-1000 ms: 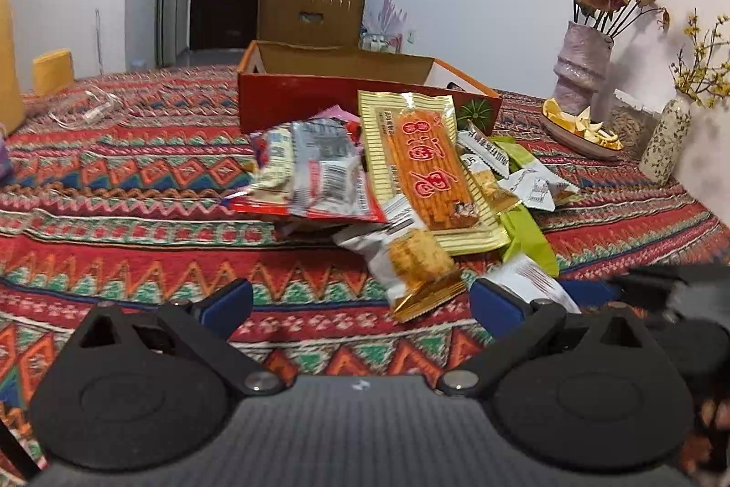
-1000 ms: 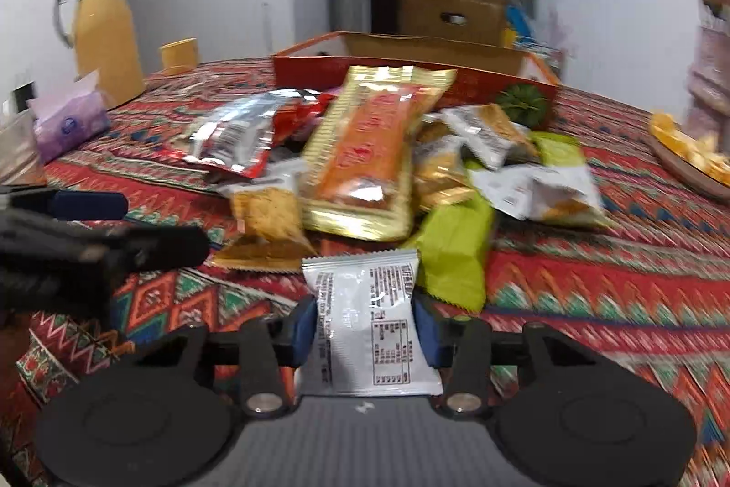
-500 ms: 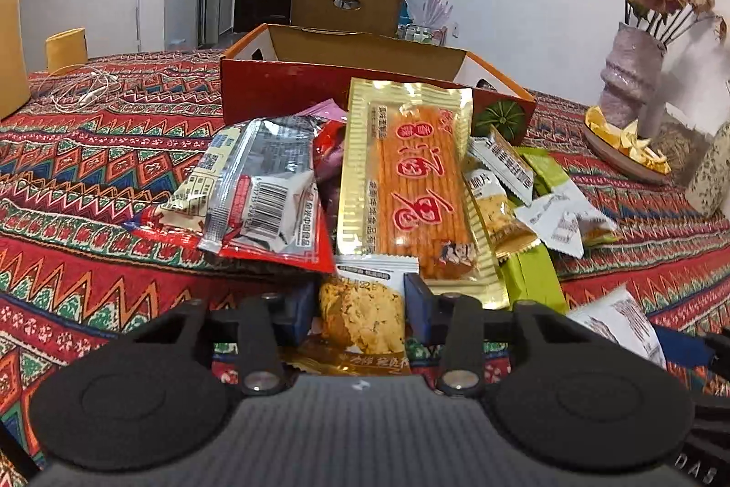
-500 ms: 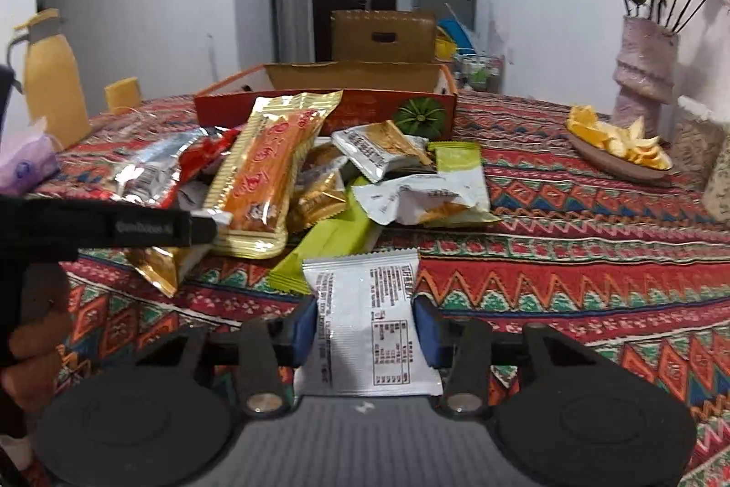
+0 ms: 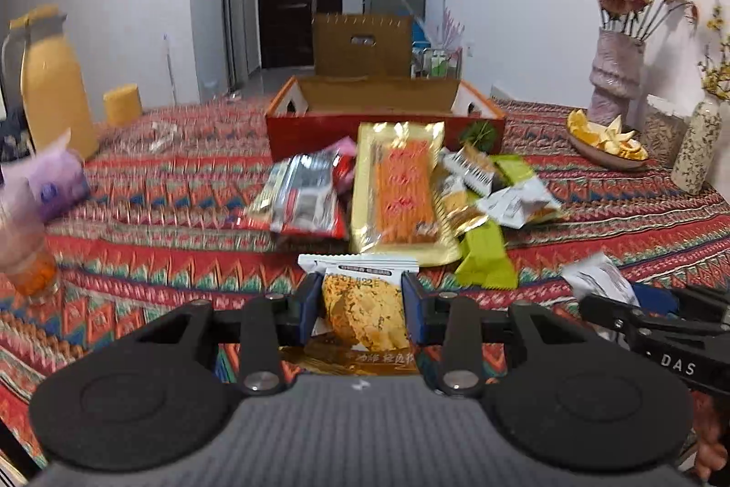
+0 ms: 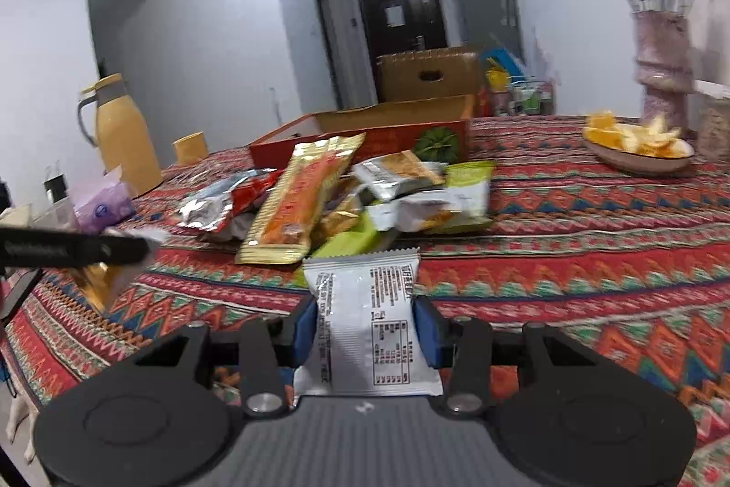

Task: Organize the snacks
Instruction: 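Carry both packets into the cardboard box and open both tools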

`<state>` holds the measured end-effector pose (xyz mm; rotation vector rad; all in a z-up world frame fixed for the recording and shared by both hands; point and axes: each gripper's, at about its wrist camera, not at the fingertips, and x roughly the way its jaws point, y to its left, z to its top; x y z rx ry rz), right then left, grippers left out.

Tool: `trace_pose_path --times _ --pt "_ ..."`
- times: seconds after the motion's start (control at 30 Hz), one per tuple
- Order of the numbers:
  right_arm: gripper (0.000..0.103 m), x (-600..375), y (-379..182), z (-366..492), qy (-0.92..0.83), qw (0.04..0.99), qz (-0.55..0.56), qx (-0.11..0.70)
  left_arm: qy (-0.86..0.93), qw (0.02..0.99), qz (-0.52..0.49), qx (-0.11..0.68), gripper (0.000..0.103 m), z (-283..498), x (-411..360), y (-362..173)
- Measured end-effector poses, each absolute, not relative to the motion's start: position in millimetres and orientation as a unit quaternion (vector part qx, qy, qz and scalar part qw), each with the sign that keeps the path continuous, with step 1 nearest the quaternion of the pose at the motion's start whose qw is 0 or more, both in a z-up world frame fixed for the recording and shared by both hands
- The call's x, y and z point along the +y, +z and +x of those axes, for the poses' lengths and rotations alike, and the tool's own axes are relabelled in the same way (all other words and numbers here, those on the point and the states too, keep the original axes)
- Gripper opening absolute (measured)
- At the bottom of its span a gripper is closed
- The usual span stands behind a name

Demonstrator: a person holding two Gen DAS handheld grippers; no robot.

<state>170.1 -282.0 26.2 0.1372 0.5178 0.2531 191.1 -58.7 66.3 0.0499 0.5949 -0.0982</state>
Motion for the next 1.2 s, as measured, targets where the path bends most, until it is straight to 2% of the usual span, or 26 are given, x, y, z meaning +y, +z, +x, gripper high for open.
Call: trace_pose_path --times 0.17,0.37,0.73,0.93,1.2 --pt "0.045 -307 30 159 0.096 0.96 0.093 0.244 -0.041 0.963 0.04 0.265 0.038 186 -69 79" --pt "0.045 -320 47 152 0.07 0.968 0.086 0.225 -0.046 0.969 0.037 0.238 0.038 192 -46 104" --pt "0.045 -326 119 176 0.063 0.983 0.056 0.162 -0.114 0.974 -0.004 0.195 0.038 243 4 169" --pt "0.045 -320 170 241 0.076 0.987 0.033 0.135 -0.119 0.972 -0.015 0.203 0.038 326 14 191" --pt "0.045 -299 180 403 0.101 0.975 0.064 0.187 -0.11 0.961 -0.034 0.252 0.038 467 -2 173"
